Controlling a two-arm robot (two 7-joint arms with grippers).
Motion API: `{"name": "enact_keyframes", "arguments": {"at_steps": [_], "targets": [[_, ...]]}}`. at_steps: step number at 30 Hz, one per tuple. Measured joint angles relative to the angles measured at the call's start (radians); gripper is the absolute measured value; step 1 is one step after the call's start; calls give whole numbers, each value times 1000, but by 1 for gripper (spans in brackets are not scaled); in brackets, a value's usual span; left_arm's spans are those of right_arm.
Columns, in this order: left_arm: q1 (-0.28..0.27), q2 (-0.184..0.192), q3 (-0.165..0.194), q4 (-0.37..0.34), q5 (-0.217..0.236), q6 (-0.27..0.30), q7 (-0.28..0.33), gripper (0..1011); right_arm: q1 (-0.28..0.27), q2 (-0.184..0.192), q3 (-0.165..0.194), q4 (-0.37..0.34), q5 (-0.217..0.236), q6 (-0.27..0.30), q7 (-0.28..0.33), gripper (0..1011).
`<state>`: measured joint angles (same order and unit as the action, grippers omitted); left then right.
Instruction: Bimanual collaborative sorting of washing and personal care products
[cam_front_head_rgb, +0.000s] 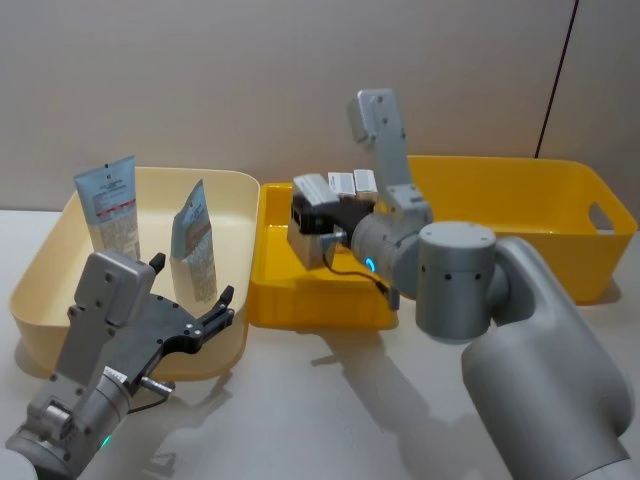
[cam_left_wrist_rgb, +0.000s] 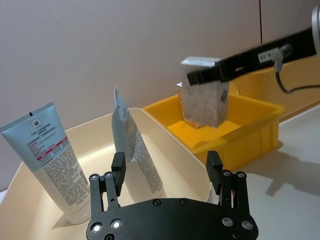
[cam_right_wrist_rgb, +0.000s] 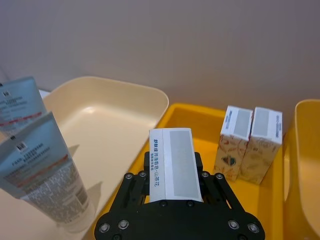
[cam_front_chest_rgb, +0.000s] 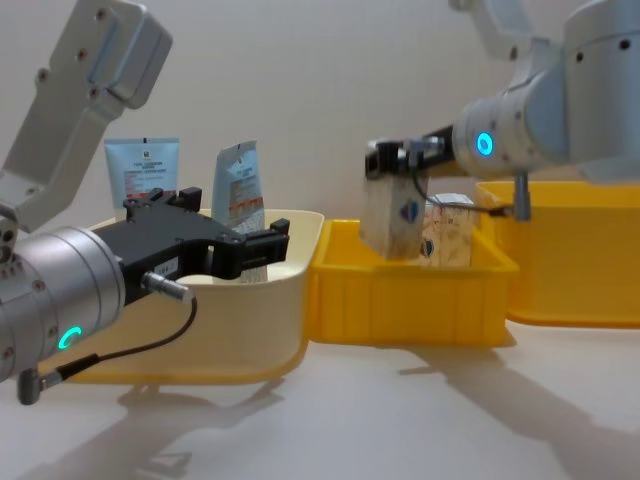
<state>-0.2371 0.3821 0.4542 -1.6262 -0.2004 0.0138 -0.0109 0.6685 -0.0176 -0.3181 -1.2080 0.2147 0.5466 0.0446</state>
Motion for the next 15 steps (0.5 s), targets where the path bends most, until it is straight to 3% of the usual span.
{"name": "enact_keyframes", "arguments": {"at_steps": [15], "targets": [[0,0,0,0,0,0,0,1003,39,46,35,-101,-21,-69,22,408]]}}
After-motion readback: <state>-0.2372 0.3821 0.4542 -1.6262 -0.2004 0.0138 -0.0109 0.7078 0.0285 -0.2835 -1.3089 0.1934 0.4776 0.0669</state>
